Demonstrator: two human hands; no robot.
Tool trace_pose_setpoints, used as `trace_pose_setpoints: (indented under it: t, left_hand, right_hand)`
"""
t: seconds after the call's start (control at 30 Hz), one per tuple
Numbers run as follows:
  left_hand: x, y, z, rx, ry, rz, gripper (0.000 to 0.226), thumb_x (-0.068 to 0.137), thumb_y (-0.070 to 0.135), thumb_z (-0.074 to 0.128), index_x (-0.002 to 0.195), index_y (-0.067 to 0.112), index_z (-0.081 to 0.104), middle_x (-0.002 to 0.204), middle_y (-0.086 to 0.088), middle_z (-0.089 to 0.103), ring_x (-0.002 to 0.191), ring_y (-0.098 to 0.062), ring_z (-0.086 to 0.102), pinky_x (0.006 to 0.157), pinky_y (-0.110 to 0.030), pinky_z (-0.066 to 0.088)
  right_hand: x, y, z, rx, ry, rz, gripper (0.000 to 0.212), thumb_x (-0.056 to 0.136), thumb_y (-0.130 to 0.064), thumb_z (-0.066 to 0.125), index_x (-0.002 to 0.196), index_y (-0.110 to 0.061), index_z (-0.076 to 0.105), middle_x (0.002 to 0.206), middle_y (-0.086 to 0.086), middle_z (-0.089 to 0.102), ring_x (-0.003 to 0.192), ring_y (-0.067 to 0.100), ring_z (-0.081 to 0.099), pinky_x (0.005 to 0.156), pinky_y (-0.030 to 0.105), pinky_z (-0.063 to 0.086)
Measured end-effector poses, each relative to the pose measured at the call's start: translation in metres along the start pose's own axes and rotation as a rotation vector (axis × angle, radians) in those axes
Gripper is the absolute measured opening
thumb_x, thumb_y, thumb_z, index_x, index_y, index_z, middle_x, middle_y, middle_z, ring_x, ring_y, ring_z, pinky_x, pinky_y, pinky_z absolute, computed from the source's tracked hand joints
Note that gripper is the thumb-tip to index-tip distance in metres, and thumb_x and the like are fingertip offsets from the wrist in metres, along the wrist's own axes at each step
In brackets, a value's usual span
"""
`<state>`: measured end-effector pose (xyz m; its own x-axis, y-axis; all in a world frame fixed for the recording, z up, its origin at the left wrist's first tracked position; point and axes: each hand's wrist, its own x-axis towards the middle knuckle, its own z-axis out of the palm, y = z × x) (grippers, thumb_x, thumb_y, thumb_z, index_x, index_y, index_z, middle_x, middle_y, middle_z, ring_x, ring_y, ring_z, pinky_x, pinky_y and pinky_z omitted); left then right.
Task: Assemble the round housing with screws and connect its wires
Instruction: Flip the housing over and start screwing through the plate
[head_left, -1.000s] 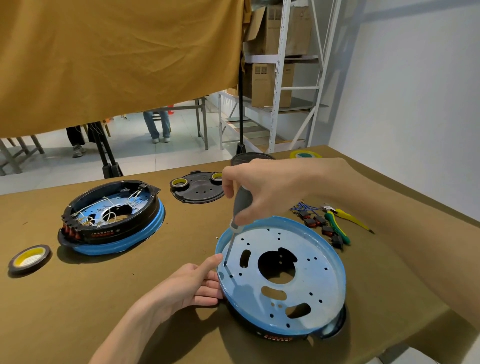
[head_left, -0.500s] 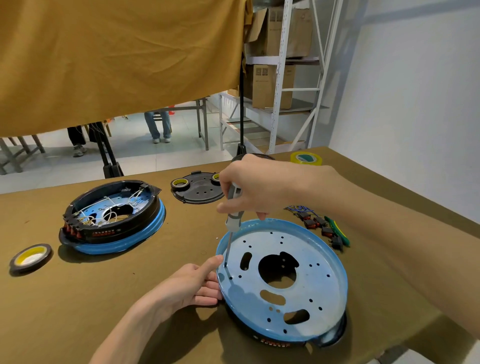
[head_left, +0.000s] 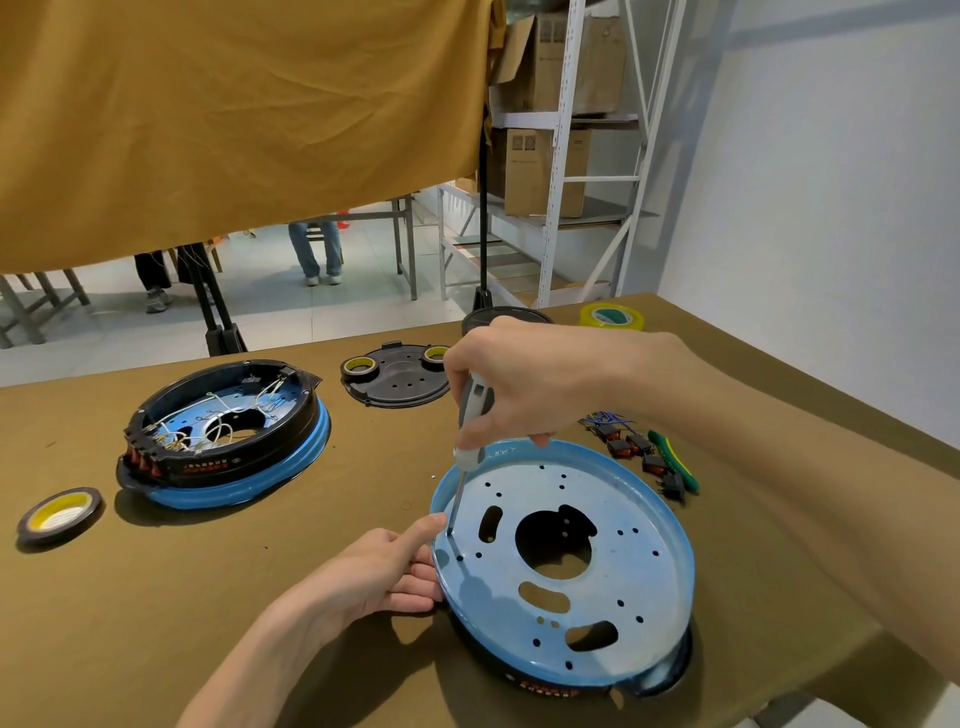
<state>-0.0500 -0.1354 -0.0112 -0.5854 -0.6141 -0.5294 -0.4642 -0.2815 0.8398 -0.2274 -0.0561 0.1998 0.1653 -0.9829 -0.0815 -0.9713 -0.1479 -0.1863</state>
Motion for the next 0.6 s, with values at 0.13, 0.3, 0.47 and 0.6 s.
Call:
trace_pose_setpoints:
  t: [0.13,0.3,0.47,0.6]
  left_hand:
    - [-0.0019,0.0005,0.0003,0.003,0.004,0.001,0.062,0.09,0.064,0.058,0.111,0.008,0.073,0.096,-0.009,0.081,0.083,-0.016,0.078,0.072,-0.025,0.061]
    - [-0.0026,0.0013,0.0014,0.007,0.02,-0.005,0.06,0.092,0.063,0.058,0.11,0.008,0.073,0.095,-0.009,0.081,0.081,-0.016,0.077,0.072,-0.025,0.061]
    - [-0.0033,0.0008,0.0006,0.009,0.016,-0.002,0.061,0.091,0.064,0.059,0.11,0.008,0.073,0.095,-0.01,0.081,0.082,-0.016,0.077,0.072,-0.025,0.061]
    - [-0.0047,0.0025,0.002,-0.002,0.028,-0.006,0.06,0.091,0.063,0.06,0.108,0.007,0.073,0.092,-0.01,0.08,0.078,-0.016,0.076,0.07,-0.026,0.061]
  right_hand:
    - [0.0008,-0.003,0.0017,-0.01,0.013,-0.01,0.03,0.091,-0.038,0.075,0.093,-0.014,0.058,0.073,0.008,0.072,0.042,0.016,0.066,0.041,0.022,0.051]
    - [0.0036,-0.0066,0.0024,-0.011,0.013,-0.001,0.032,0.092,-0.042,0.074,0.089,-0.015,0.057,0.068,0.009,0.071,0.042,0.02,0.066,0.04,0.024,0.052]
    - [0.0077,-0.0099,0.0055,-0.055,0.03,-0.022,0.033,0.092,-0.045,0.073,0.09,-0.016,0.056,0.068,0.007,0.072,0.042,0.017,0.066,0.043,0.025,0.055]
    - [0.0091,-0.0058,0.0026,-0.073,-0.013,-0.05,0.031,0.087,-0.037,0.08,0.094,-0.026,0.052,0.085,0.001,0.071,0.065,0.016,0.072,0.057,0.031,0.061]
